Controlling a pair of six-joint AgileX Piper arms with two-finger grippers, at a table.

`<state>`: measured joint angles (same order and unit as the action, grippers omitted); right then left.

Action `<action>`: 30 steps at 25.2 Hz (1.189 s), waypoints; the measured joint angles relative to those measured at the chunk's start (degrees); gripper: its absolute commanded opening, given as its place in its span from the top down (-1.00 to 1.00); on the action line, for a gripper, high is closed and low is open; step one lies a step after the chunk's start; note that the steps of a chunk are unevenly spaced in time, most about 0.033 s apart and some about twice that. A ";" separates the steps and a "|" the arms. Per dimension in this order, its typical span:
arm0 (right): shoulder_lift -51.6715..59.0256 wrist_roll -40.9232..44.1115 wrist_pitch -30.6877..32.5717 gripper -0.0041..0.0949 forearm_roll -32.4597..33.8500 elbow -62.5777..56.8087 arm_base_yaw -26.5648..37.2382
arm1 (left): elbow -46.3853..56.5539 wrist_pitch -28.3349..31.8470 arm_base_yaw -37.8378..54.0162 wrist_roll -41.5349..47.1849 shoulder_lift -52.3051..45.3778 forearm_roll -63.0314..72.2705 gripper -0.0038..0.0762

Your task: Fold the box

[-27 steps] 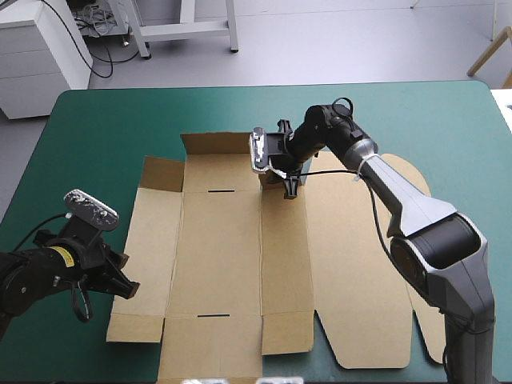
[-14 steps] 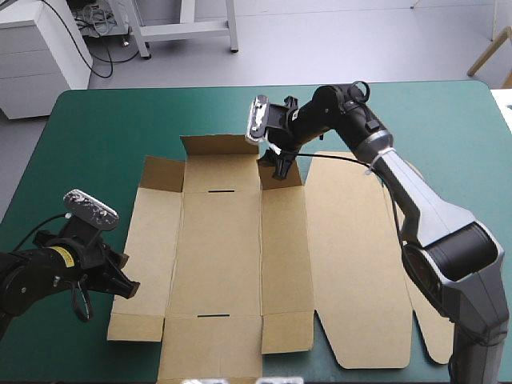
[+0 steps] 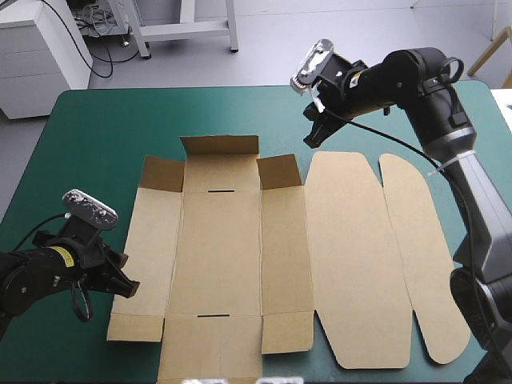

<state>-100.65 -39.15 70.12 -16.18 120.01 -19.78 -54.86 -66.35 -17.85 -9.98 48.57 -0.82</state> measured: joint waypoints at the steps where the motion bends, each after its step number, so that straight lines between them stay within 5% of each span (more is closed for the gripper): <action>1: 0.51 2.23 0.35 0.94 1.11 0.00 0.65 | 0.00 0.00 0.00 0.00 0.00 0.00 0.26; 8: 3.21 19.99 1.26 0.95 5.62 0.00 10.34 | 0.00 0.00 0.00 0.00 0.00 0.00 0.26; 17: 13.66 22.90 1.20 0.95 5.69 -16.02 16.93 | 0.00 0.06 0.00 0.00 0.00 0.16 0.26; 30: 35.58 22.66 -5.58 0.95 5.47 -49.12 17.84 | 0.00 6.92 0.00 4.38 0.00 -1.38 0.25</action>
<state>-65.07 -16.48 64.55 -10.72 70.89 -1.94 -54.86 -59.43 -17.85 -5.59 48.57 -2.20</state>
